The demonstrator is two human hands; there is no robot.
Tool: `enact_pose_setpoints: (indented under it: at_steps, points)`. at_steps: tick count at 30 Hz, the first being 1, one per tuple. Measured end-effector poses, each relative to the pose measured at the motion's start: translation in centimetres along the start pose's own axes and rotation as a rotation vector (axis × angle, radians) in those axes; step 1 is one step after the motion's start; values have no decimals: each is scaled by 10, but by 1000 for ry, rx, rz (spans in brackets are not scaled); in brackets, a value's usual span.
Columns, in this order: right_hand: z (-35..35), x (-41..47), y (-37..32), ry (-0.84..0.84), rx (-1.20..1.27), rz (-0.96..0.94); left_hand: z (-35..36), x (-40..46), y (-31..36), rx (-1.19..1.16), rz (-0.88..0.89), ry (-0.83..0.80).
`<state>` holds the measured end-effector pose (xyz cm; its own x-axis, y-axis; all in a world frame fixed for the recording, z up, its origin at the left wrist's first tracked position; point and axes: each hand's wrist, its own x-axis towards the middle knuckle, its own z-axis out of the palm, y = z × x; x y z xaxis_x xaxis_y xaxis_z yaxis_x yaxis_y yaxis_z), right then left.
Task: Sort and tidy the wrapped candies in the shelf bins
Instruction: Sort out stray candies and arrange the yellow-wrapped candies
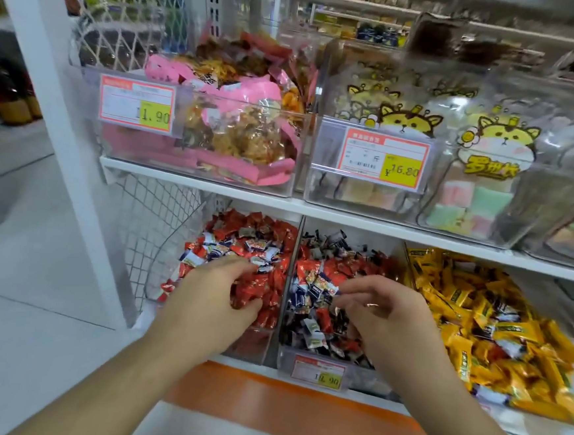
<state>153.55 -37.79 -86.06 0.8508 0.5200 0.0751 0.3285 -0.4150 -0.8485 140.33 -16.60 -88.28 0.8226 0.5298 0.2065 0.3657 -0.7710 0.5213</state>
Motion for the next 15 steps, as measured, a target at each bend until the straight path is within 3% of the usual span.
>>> enact_pose_setpoints:
  at_steps: [9,15]
  points:
    - [-68,-2,28,96,45,17,24,-13,68,7,234,-6]
    - [-156,0,101,388,-80,59,85,-20,148,-85,448,-179]
